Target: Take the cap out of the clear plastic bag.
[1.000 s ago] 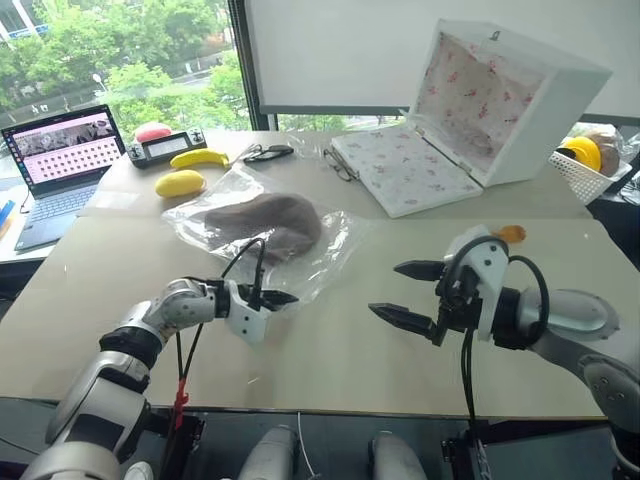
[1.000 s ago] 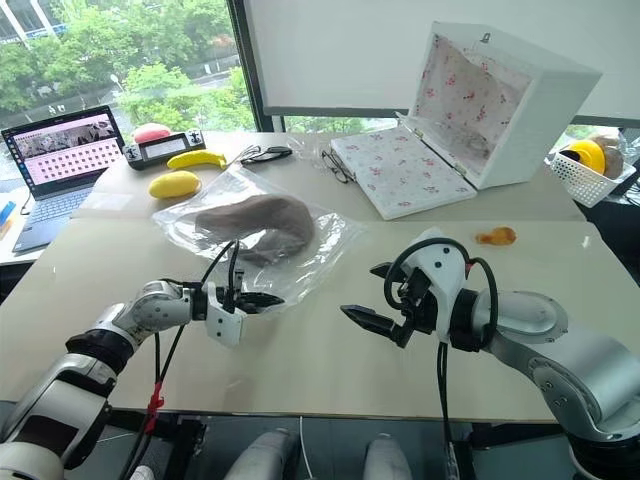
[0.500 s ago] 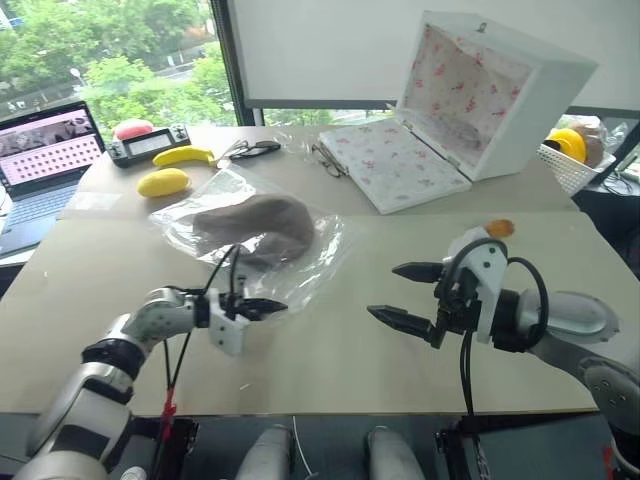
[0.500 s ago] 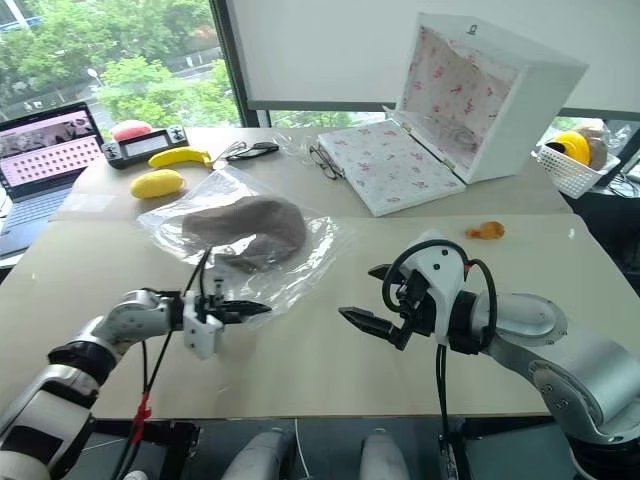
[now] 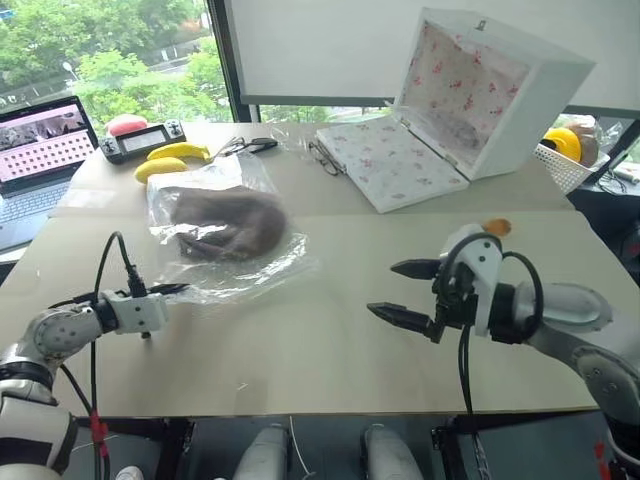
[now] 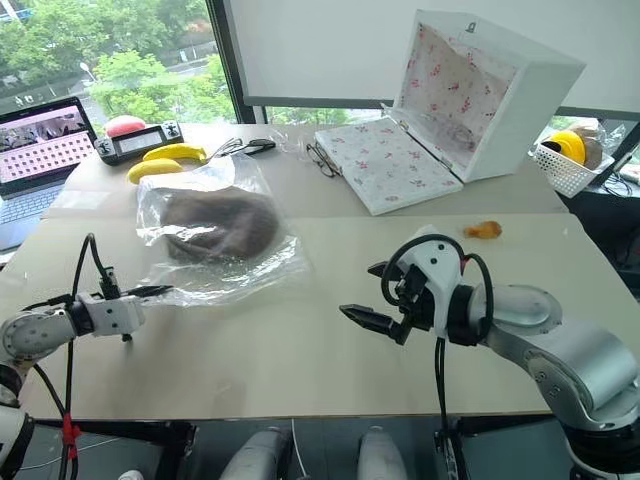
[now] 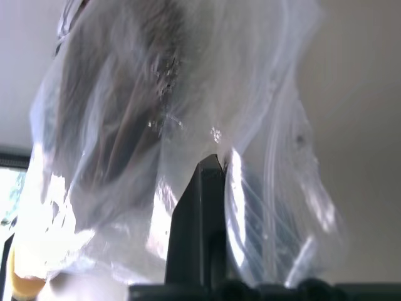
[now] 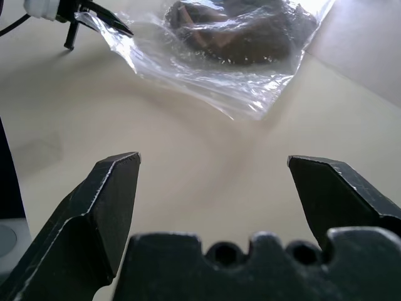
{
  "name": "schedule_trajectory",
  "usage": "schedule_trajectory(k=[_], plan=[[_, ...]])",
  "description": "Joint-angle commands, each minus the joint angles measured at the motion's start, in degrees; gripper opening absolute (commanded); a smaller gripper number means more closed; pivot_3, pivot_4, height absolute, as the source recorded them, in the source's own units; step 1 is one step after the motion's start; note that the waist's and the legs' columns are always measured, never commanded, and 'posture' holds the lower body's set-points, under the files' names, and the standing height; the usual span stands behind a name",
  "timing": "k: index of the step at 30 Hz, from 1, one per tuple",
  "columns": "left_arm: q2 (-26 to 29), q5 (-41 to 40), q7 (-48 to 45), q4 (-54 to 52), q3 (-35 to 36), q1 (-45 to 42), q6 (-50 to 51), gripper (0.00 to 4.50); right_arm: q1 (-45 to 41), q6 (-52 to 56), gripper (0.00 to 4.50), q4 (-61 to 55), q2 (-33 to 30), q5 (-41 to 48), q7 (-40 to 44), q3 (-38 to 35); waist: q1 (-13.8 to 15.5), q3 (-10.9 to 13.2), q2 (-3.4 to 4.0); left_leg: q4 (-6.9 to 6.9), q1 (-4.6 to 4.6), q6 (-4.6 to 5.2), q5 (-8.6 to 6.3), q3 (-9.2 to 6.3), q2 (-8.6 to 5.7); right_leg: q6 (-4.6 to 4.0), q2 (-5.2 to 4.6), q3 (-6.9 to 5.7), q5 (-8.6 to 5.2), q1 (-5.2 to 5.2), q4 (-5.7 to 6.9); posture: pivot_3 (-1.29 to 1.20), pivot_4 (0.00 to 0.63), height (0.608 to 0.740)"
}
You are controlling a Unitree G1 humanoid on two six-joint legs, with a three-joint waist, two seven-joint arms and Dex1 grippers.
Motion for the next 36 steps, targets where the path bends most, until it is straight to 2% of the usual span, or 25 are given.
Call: schedule_trajectory(k=[1, 5, 8, 11, 19, 25, 29, 32, 36], plan=[[-0.4, 2.4, 6.4, 1.8, 1.3, -0.2, 8.2, 0.08, -2.2, -2.0, 4.50, 0.2, 0.5, -0.9, 1.4, 0.4, 0.2, 0.0, 0.01, 0.00, 0.06, 0.00, 0.00, 0.01, 0.02, 0.00, 0.00, 0.00, 0.00, 0.02, 0.04, 0.00, 0.150, 0.740], [-1.1, 5.3, 9.2, 0.3, 0.0, 1.9, 6.6, 0.08, -2.9, -2.1, 4.50, 0.5, 0.9, -1.4, 2.0, 0.9, 0.7, 0.0, 0.07, -0.08, 0.25, -0.01, 0.00, 0.07, 0.21, -0.01, 0.12, -0.01, -0.01, 0.10, 0.09, 0.00, 0.150, 0.740], [-1.9, 3.8, 8.3, -0.1, 1.1, 3.0, 4.7, 0.80, -3.1, -2.2, 4.50, 0.7, 0.9, -1.8, 2.4, 1.0, 0.7, 0.0, 0.14, -0.10, 0.27, -0.02, 0.00, 0.21, 0.34, -0.02, 0.17, -0.01, -0.02, 0.09, 0.10, 0.00, 0.150, 0.740], [-2.4, 3.2, 6.6, -0.6, 1.5, 3.5, 3.2, 1.89, -3.1, -2.3, 4.50, 0.8, 1.0, -2.1, 2.6, 1.0, 0.8, 0.0, 0.13, -0.09, 0.21, -0.02, 0.00, 0.24, 0.34, -0.03, 0.17, 0.00, -0.01, 0.06, 0.05, 0.00, 0.150, 0.740], [-3.4, 1.0, 2.2, -3.6, 1.9, 7.1, -4.0, 4.40, -3.6, -2.2, 4.50, 1.3, 1.8, -2.9, 2.9, 1.4, 1.0, 0.0, 0.13, -0.10, 0.13, -0.12, -0.07, 0.25, 0.28, -0.03, 0.13, 0.02, -0.01, 0.05, -0.08, 0.00, 0.150, 0.740], [-3.7, -6.1, -2.4, -10.2, 1.7, 14.2, -9.9, 4.40, -3.1, -1.9, 4.50, 1.2, 1.9, -2.9, 3.1, 1.1, 0.9, 0.0, 0.14, -0.12, 0.15, -0.22, -0.13, 0.31, 0.30, -0.06, 0.12, 0.06, -0.02, 0.06, -0.13, 0.00, 0.150, 0.740], [-2.7, -16.3, -6.5, -25.5, -1.5, 22.6, -9.1, 4.40, -2.8, -2.0, 4.50, 1.4, 1.8, -3.0, 3.6, 1.1, 0.8, 0.0, 0.15, -0.13, 0.13, -0.32, -0.20, 0.34, 0.34, -0.11, 0.11, 0.10, -0.04, 0.04, -0.18, 0.00, 0.150, 0.740], [-3.5, -27.1, -7.7, -44.7, -0.9, 25.7, 4.3, 4.40, -2.5, -2.0, 4.50, 1.4, 1.8, -3.0, 3.7, 1.1, 1.2, 0.0, 0.16, -0.13, 0.09, -0.36, -0.22, 0.35, 0.36, -0.19, 0.10, 0.13, -0.05, 0.02, -0.20, 0.00, 0.150, 0.740], [-4.4, -30.7, -8.1, -57.9, 2.2, 27.4, 16.0, 4.40, -1.1, -1.9, 4.50, 1.1, 1.2, -3.7, 3.9, 1.2, 1.3, 0.0, 0.03, 0.04, -0.15, -0.35, -0.22, 0.28, 0.43, -0.22, 0.21, 0.02, -0.04, -0.14, -0.13, 0.00, 0.150, 0.740]])
